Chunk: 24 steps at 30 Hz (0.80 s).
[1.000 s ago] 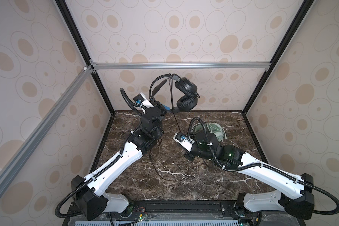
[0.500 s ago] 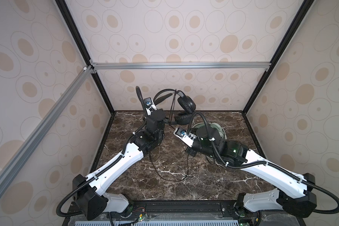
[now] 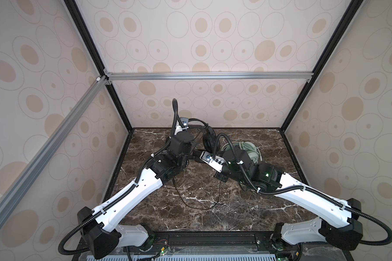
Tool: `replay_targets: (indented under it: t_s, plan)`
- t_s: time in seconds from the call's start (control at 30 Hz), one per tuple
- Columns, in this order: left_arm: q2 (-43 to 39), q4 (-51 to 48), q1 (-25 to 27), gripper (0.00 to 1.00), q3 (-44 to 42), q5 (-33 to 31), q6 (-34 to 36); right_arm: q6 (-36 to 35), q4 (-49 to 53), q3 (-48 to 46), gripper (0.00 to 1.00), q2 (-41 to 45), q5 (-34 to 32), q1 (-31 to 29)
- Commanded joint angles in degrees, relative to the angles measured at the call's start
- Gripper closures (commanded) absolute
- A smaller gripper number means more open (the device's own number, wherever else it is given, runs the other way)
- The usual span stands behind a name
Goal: Wrap the headphones
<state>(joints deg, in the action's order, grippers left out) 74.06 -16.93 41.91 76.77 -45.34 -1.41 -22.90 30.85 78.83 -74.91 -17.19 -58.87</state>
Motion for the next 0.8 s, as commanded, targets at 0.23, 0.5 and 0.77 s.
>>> replay_targets:
  t_s: [0.23, 0.5, 0.77]
  plan:
    - [-0.08, -11.61, -0.16, 1.0, 6.98, 12.91, 3.12, -2.68, -0.87, -0.23, 1.0, 0.02, -2.43, 2.43]
    - [-1.27, -14.2, -0.17, 1.0, 6.88, 21.85, 3.32, -2.51, -1.23, -1.97, 1.0, 1.65, -0.69, 6.79]
    - [-0.06, -16.84, -0.25, 1.0, 7.67, 28.51, 3.44, -3.76, -1.47, -4.3, 1.0, 2.18, 0.13, 8.42]
